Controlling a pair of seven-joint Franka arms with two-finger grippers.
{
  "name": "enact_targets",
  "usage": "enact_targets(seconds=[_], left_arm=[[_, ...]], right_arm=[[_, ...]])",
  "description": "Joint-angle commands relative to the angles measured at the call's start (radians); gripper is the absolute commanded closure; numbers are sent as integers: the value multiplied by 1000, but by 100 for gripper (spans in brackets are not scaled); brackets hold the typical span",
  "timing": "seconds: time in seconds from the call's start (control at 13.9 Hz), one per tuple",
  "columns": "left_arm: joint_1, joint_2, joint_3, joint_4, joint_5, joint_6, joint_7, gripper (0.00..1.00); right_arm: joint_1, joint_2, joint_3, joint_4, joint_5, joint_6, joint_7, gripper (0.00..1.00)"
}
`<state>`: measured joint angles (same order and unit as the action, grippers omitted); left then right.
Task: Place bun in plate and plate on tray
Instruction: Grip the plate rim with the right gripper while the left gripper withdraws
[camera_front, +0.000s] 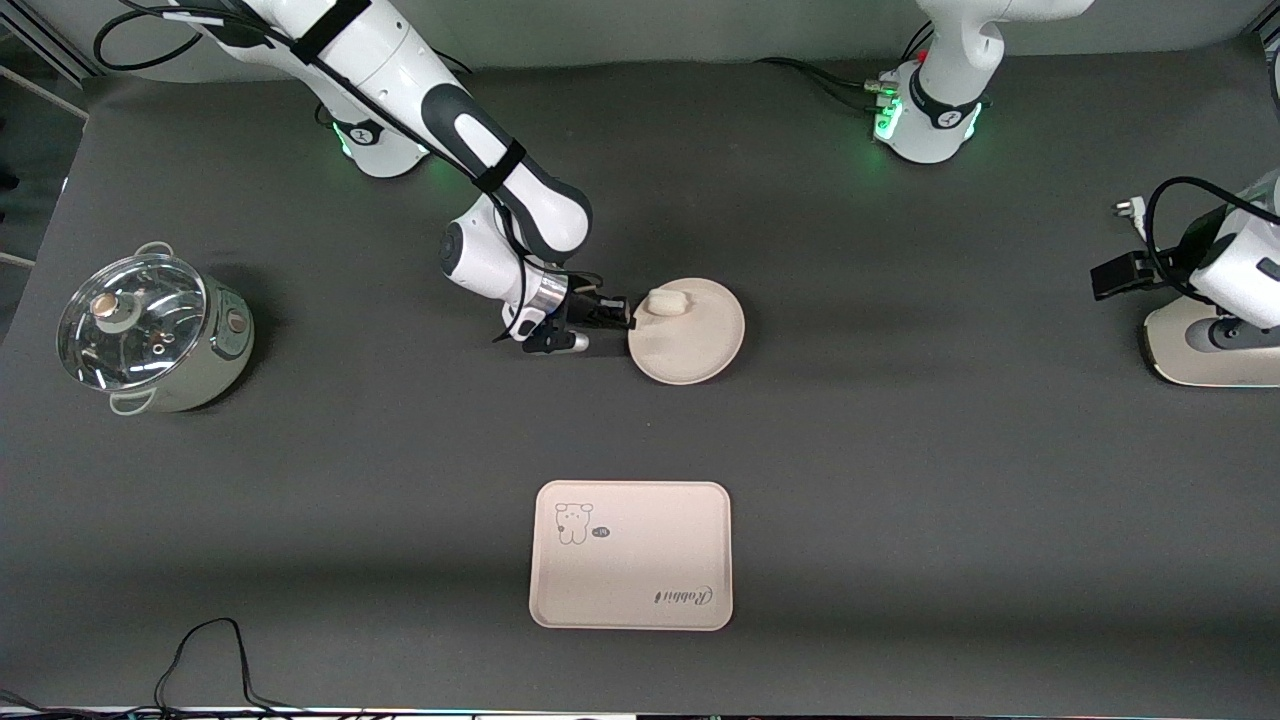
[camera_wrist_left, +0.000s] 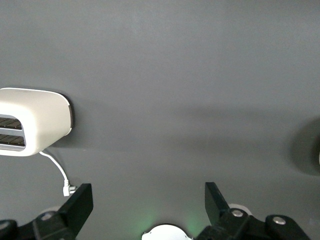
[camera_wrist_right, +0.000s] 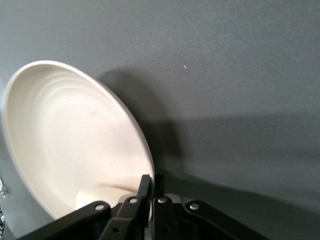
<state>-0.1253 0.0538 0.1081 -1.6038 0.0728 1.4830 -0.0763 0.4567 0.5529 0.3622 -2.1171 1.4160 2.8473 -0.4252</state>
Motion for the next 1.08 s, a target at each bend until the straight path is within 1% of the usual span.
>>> enact_targets(seconds=[0.0, 0.07, 0.14, 0.29, 0.36, 0.72, 0.86, 0.93, 1.0], left_arm=[[-14, -34, 22, -33, 1, 8, 13, 0], [-13, -32, 22, -34, -1, 25, 13, 0], [-13, -43, 24, -59, -2, 42, 13, 0], [-14, -118, 24, -169, -4, 95, 3, 0], [-14, -138, 22, -197, -2, 117, 1, 0], [-22, -134, 21, -179, 10, 93, 6, 0], [-25, -132, 7, -162, 12, 74, -3, 0], [-25, -131, 7, -162, 12, 72, -2, 0], [-24, -132, 7, -160, 12, 65, 0, 0]], right_arm=[[3, 4, 4, 32, 46, 15, -18, 100], [3, 4, 4, 32, 49, 15, -20, 100], [3, 4, 4, 32, 49, 15, -20, 100], [3, 2, 4, 32, 49, 15, -18, 100], [3, -1, 4, 32, 49, 15, -18, 100], [2, -16, 4, 32, 44, 17, 5, 100], [-4, -22, 3, 32, 32, 12, 13, 100], [-6, -28, 1, 34, 17, 4, 14, 100], [-22, -28, 0, 35, -17, 0, 14, 100]])
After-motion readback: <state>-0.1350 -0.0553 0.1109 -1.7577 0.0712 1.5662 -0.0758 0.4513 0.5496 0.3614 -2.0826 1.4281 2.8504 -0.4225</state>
